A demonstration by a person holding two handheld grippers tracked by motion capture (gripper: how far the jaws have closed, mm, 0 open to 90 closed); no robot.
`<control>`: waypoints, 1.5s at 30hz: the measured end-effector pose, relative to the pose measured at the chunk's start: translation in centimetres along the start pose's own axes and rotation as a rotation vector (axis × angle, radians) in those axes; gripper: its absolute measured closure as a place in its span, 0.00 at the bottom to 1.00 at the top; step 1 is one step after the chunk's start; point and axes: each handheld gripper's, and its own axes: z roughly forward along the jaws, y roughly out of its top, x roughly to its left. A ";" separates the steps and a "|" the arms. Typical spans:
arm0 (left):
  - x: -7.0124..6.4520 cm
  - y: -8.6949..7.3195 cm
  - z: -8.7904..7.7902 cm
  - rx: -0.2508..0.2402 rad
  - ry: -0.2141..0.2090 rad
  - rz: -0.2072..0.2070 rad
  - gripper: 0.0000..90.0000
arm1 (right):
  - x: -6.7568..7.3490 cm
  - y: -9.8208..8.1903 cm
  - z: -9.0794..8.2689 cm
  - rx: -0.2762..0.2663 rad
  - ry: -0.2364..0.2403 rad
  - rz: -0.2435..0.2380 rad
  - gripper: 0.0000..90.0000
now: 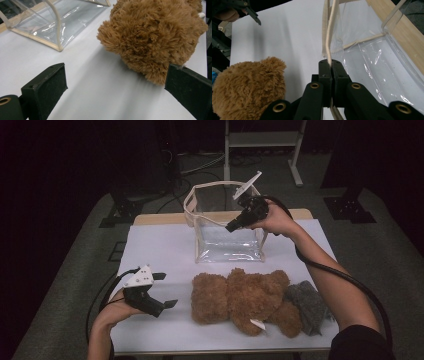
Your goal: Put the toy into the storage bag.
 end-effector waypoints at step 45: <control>-0.3 0.0 0.1 0.015 0.000 0.016 0.03 | 13.7 -6.9 -1.3 -0.053 0.057 -0.188 0.35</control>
